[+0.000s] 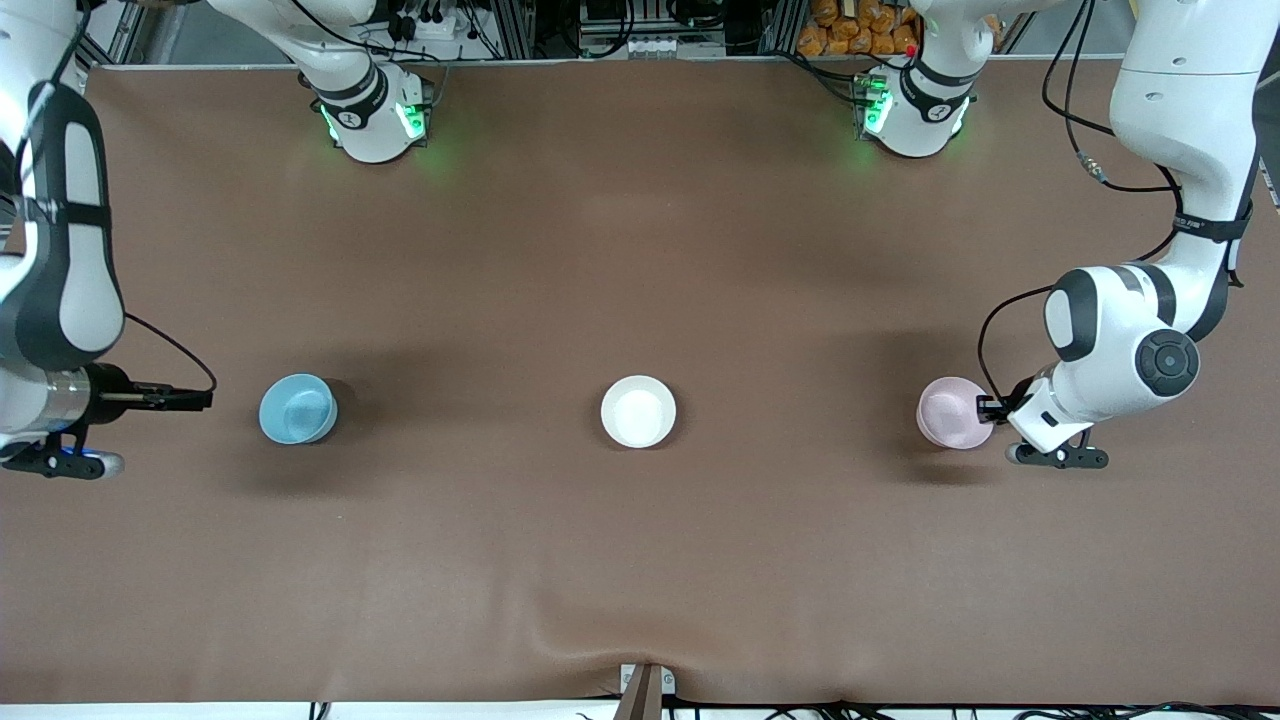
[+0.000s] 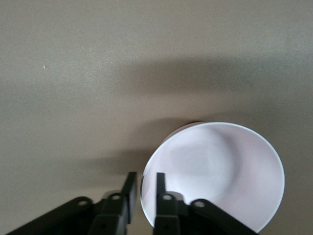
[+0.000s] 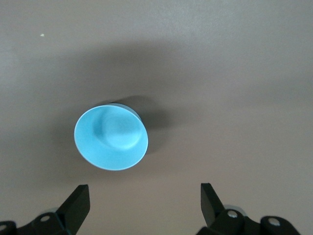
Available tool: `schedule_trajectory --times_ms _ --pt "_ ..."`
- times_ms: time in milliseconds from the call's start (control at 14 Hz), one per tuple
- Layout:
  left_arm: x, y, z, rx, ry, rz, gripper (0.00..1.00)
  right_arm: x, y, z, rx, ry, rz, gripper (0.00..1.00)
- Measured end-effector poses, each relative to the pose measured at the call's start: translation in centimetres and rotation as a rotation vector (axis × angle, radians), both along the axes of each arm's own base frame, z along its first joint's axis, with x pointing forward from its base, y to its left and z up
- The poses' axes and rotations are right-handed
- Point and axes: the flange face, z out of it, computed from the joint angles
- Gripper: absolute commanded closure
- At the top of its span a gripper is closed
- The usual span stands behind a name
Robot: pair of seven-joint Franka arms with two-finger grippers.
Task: Stack pink and blue bowls on white bowl
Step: 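Carry the pink bowl to the white bowl while the right gripper grasps blue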
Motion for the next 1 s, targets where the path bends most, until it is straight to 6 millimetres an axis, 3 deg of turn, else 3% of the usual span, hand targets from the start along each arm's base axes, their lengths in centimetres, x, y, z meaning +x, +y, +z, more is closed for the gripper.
schedule_trajectory --times_ms 357,571,786,1000 --pt "0.4 -1.3 0.5 -0.029 -0.017 0.004 1.00 -0.9 0.3 -6.7 0.000 -0.069 0.064 0.00" --pt "1.4 -3.4 2.8 -0.059 -0.031 0.008 1.00 -2.2 0.4 -10.1 0.009 -0.044 0.086 0.00" --pt "2.6 -8.6 7.1 -0.101 -0.005 0.064 1.00 -3.1 0.7 -12.1 0.020 -0.004 0.093 0.01" --pt "3.1 -15.4 11.4 -0.117 0.017 0.118 1.00 -3.9 1.0 -13.9 0.034 0.029 0.088 0.26"
